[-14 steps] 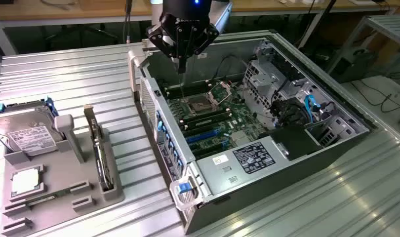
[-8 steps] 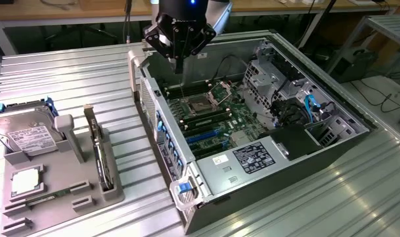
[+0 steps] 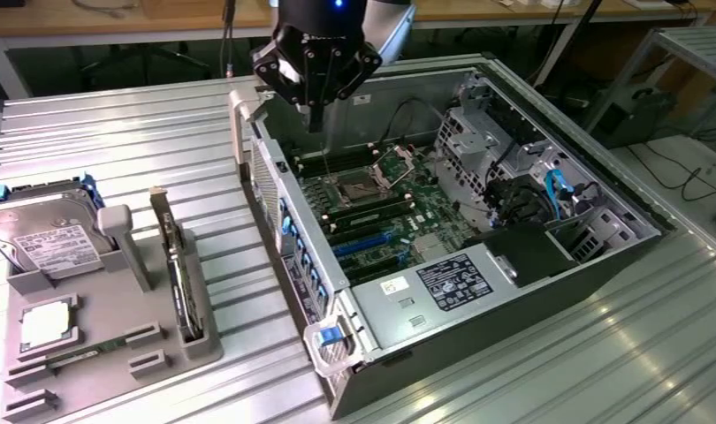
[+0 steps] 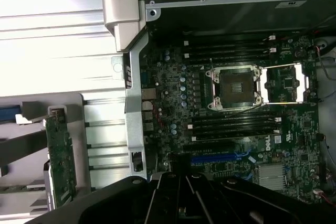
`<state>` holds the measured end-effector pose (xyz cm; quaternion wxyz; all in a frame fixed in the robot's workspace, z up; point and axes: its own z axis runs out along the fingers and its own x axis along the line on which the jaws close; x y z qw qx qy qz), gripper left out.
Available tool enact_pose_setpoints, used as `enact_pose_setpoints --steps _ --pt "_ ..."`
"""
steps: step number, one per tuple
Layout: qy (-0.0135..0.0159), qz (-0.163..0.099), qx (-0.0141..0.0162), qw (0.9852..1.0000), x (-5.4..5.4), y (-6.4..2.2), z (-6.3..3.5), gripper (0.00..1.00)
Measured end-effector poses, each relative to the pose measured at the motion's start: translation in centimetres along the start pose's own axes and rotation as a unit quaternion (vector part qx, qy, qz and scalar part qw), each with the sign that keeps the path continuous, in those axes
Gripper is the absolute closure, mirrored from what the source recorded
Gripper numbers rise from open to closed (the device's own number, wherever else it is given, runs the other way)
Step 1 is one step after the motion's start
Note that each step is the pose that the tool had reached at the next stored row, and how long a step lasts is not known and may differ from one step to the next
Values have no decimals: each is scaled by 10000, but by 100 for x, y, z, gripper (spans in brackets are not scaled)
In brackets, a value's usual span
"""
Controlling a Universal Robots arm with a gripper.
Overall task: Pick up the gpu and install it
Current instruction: 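Reach for the gpu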
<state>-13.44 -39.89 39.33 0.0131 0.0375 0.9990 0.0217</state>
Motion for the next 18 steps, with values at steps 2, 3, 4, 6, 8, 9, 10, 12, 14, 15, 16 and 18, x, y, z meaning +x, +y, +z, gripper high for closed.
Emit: enact_pose_setpoints --steps 2,3,4,6,8,9,10,12,14,15,16,18 --pt "0 0 0 10000 9 -1 -1 89" --pt "0 0 0 10000 14 -1 0 89" --pt "0 0 0 10000 18 -1 0 89" --pt "0 -1 0 10000 23 -2 -1 89" --pt "0 0 0 10000 30 -2 -1 89" --pt "0 0 0 10000 39 -3 -1 89" --pt "0 0 0 10000 50 -4 -2 89" --pt "0 0 0 10000 64 -5 -2 89" --pt "0 0 0 10000 77 -6 -2 89" --pt "0 0 0 10000 82 -6 -3 89" --pt "0 0 0 10000 87 -6 -3 89" --pt "0 0 0 10000 100 -8 -3 89"
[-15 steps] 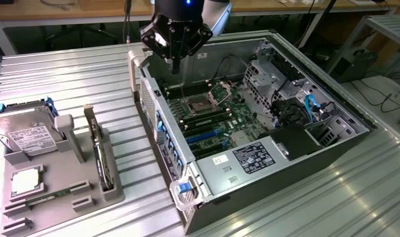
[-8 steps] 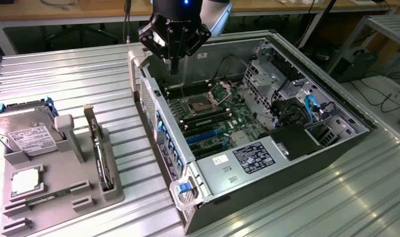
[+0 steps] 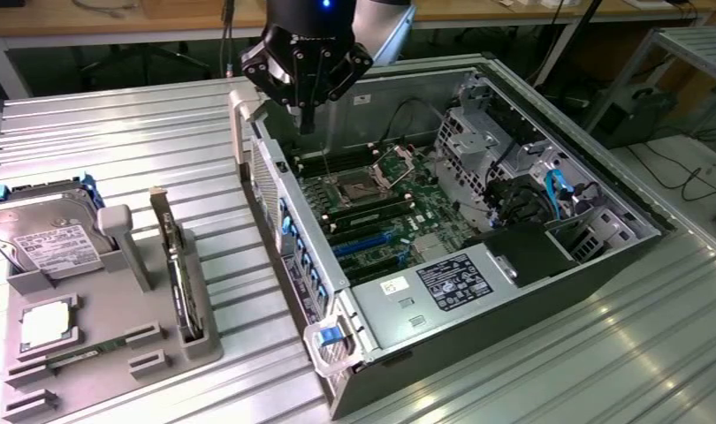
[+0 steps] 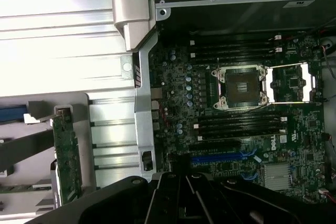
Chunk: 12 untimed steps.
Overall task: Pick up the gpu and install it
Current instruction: 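Reach for the gpu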
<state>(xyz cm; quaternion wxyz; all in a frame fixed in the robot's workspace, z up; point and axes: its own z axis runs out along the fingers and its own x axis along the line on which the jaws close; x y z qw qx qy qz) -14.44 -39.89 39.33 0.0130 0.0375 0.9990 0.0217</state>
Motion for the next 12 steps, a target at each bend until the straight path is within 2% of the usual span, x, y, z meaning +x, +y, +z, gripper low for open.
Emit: enact_pose_setpoints --steps 12 --pt "0 0 0 10000 64 -5 -2 89"
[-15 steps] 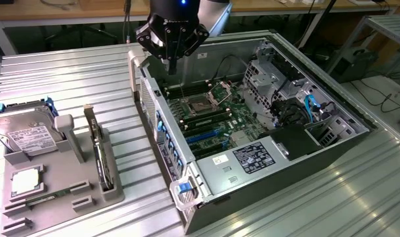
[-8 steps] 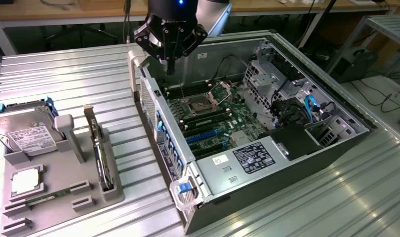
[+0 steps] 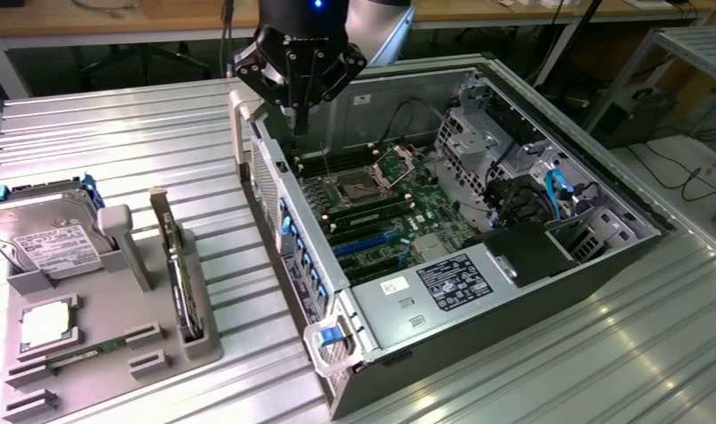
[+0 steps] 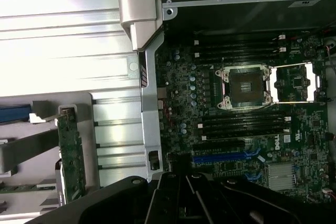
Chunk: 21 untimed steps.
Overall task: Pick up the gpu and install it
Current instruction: 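Reach for the gpu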
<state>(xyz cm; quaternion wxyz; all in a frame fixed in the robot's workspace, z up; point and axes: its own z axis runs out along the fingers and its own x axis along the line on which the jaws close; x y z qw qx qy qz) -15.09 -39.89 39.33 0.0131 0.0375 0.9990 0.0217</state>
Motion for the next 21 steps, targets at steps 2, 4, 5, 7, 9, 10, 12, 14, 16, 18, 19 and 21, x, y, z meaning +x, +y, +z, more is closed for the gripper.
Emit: enact_pose_setpoints --steps 2,4,5,7,9,10,12,14,16,18,19,21 --pt "0 0 0 10000 11 -1 0 89" --pt "0 0 0 10000 28 -2 -1 89" --pt "0 0 0 10000 32 -2 -1 89" --pt "0 0 0 10000 41 -3 -1 89" --pt "0 0 0 10000 48 -4 -2 89" --pt "0 0 0 10000 52 -4 -2 89" --pt "0 0 0 10000 66 -5 -2 89" --pt "0 0 0 10000 74 -5 -2 89" --pt "0 0 0 10000 81 -6 -2 89" --pt "0 0 0 10000 89 -7 -2 89" --pt "0 0 0 10000 94 -7 -3 89" --pt "0 0 0 10000 104 -8 -3 89"
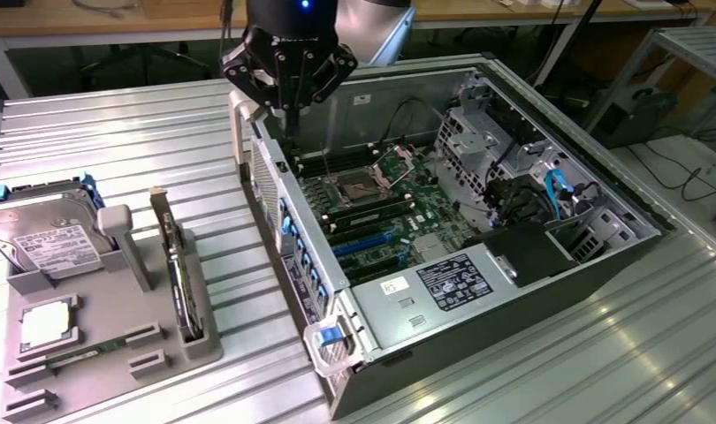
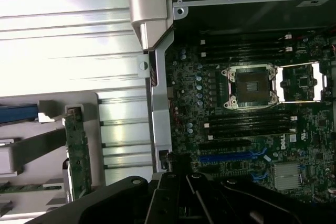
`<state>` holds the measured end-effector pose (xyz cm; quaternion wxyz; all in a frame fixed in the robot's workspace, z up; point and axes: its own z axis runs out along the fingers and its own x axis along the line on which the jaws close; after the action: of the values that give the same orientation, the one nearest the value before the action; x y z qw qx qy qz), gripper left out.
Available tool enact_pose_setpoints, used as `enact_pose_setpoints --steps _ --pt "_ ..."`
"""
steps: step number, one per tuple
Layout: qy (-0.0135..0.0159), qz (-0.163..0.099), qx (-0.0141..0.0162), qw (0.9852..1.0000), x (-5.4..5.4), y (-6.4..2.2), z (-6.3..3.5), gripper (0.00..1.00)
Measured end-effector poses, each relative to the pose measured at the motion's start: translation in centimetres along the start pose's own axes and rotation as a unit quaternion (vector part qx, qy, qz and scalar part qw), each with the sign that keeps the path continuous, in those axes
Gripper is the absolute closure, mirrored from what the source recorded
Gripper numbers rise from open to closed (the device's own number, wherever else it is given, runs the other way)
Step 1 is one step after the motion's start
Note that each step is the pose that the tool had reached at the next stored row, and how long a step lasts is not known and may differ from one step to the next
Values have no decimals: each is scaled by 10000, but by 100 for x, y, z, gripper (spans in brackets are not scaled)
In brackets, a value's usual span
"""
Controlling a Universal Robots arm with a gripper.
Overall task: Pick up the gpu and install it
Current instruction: 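Reach for the gpu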
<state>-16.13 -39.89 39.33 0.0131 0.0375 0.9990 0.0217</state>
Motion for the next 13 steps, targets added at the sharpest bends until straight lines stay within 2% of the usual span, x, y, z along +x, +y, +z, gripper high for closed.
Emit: enact_pose_setpoints --steps 13 --pt "0 0 0 10000 58 -4 -2 89"
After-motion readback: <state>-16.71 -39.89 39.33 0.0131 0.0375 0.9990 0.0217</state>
